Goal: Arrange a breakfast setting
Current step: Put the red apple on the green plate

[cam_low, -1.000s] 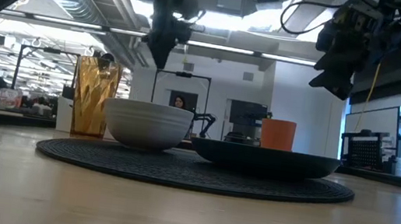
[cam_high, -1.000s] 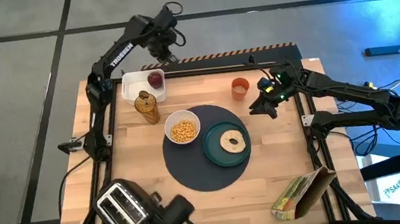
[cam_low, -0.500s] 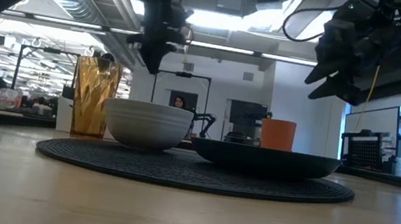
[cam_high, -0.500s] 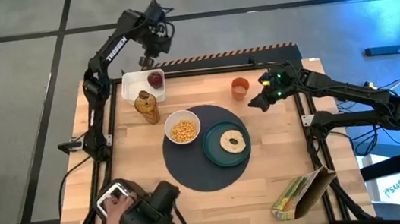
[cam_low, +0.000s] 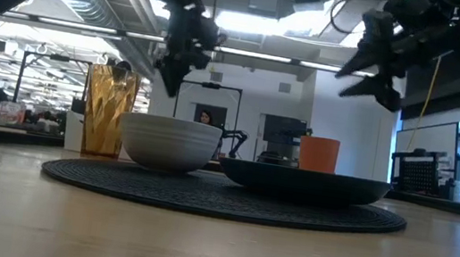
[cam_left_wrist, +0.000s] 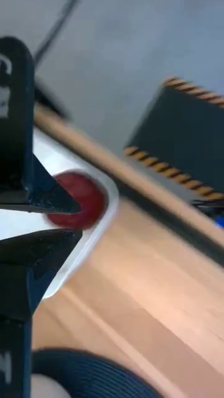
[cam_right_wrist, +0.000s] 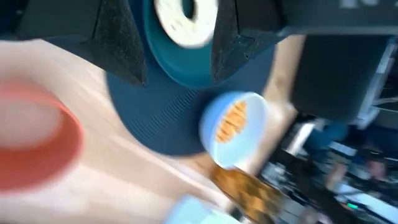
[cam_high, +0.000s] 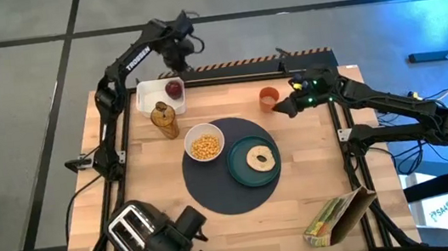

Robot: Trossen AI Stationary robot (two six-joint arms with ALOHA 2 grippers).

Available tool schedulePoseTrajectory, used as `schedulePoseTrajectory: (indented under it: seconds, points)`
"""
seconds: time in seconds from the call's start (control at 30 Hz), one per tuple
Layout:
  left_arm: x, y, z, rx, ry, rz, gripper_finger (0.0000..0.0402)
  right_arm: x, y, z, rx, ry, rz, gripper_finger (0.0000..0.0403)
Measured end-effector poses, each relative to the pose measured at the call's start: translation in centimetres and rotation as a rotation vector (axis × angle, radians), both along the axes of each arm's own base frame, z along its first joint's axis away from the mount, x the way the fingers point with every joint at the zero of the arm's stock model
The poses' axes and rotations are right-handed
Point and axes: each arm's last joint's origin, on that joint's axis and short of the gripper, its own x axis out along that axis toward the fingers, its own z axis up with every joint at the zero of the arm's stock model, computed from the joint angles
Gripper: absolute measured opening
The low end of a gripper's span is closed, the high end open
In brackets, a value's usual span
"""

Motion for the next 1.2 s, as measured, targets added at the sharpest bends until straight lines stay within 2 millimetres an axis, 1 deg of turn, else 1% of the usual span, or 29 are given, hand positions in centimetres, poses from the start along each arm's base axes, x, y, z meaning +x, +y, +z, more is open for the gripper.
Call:
schedulePoseTrajectory:
  seconds: [0.17, 0.3, 0.4, 0.53, 0.63, 0.7, 0.8, 0.87, 0.93, 1.0, 1.1, 1.2]
  points:
    - [-0.9, -0.2, -2.4, -0.058, 0.096, 0.282, 0.0032, 0.4, -0.1, 1.1, -0.029, -0.078, 0.033, 0.0168]
    - [-0.7, -0.3, -3.3, -0.064, 0.095, 0.366, 0.0031, 0.4, -0.1, 1.6, -0.025, -0.093, 0.053, 0.0168]
    - [-0.5, -0.1, -3.5, -0.046, 0.061, 0.422, 0.0036, 0.4, 0.0, 1.7, -0.019, -0.102, 0.080, 0.0168]
    - [-0.5, -0.1, -3.5, -0.052, 0.050, 0.488, 0.0060, 0.4, 0.0, 1.6, -0.008, -0.092, 0.087, 0.0168]
    - [0.0, -0.5, -3.6, -0.079, 0.013, 0.558, 0.0090, 0.3, 0.1, 1.4, -0.001, -0.074, 0.093, 0.0168]
    - [0.7, -0.8, -3.5, -0.067, -0.022, 0.602, 0.0110, 0.2, 0.2, 1.2, -0.006, -0.057, 0.103, 0.0168]
    - [2.2, -1.4, -3.5, -0.012, -0.070, 0.615, 0.0133, 0.1, 0.2, 1.0, -0.013, -0.035, 0.118, 0.0168]
    - [3.1, -1.8, -3.4, 0.043, -0.082, 0.621, 0.0139, 0.1, 0.3, 0.9, -0.016, -0.025, 0.128, 0.0168]
    - [3.6, -2.3, -3.4, 0.070, -0.062, 0.604, 0.0139, 0.0, 0.4, 0.9, -0.013, -0.023, 0.143, 0.0168]
    - [3.5, -2.6, -3.6, 0.056, -0.019, 0.571, 0.0137, 0.0, 0.4, 0.8, -0.002, -0.023, 0.158, 0.0168]
    - [2.2, -2.8, -4.1, -0.007, 0.114, 0.589, 0.0136, 0.0, 0.5, 0.9, 0.002, -0.035, 0.189, 0.0168]
    - [1.7, -2.8, -4.5, 0.024, 0.195, 0.607, 0.0136, 0.0, 0.5, 0.9, -0.024, -0.038, 0.209, 0.0168]
